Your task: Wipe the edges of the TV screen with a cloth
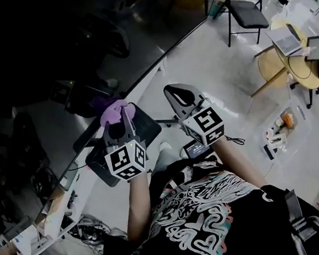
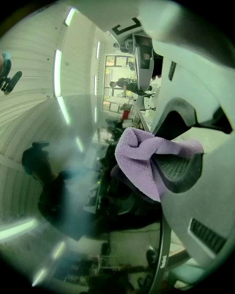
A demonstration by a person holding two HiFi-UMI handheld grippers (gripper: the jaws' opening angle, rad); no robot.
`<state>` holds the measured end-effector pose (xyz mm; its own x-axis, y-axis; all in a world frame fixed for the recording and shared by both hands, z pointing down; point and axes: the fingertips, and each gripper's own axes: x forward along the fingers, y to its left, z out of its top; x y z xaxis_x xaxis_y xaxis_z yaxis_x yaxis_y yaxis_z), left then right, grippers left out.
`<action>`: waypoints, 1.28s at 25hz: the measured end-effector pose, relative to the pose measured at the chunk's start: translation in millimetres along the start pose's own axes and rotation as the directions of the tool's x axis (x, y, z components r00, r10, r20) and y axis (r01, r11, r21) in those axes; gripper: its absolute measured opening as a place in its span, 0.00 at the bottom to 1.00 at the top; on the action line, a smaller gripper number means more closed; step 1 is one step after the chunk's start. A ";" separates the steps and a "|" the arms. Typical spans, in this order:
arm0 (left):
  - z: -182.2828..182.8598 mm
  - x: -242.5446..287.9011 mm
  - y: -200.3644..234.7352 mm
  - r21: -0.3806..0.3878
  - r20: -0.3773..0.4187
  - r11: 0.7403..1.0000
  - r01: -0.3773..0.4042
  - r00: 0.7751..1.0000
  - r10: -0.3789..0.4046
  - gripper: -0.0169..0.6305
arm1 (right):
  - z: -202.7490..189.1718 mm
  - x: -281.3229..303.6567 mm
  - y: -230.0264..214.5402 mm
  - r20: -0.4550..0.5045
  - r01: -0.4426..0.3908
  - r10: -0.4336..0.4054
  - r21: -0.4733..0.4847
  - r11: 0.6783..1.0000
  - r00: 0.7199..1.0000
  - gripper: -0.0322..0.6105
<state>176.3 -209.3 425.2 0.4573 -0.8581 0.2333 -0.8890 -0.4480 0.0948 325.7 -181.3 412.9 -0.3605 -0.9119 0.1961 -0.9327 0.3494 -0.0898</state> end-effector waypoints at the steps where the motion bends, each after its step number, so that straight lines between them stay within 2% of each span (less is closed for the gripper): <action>1: -0.4 0.5 -0.7 -0.012 0.002 1.000 0.003 1.000 -0.003 0.16 | 1.3 1.5 0.9 -0.002 0.005 -0.005 0.001 1.000 1.000 0.10; 4: 1.0 1.4 0.5 -0.052 0.012 0.999 0.004 1.000 -0.003 0.16 | 7.4 8.6 2.4 -0.006 0.019 -0.019 0.004 1.000 1.000 0.10; 6: 1.5 0.3 0.5 -0.052 0.008 0.999 0.009 1.000 -0.008 0.16 | 9.2 10.4 3.4 -0.012 0.030 -0.030 -0.003 1.000 0.999 0.10; 17: 3.0 5.1 -2.3 -0.077 -0.007 0.990 0.119 0.993 -0.120 0.16 | 20.7 30.1 15.4 -0.024 0.076 -0.076 -0.015 0.997 0.997 0.10; 22: -1.9 6.1 -4.7 -0.109 -0.016 0.984 0.143 0.989 -0.146 0.16 | 16.3 37.3 15.0 -0.030 0.091 -0.092 -0.024 0.996 0.995 0.10; 32: 0.7 8.9 -10.1 -0.118 -0.007 0.981 0.155 0.988 -0.156 0.16 | 22.5 44.3 14.3 -0.026 0.065 -0.066 -0.038 0.997 0.997 0.10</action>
<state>189.3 -212.6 425.6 0.5906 -0.7756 0.2227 -0.8041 -0.5424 0.2435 296.7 -221.5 398.3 -0.2982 -0.9271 0.2271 -0.9540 0.2972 -0.0393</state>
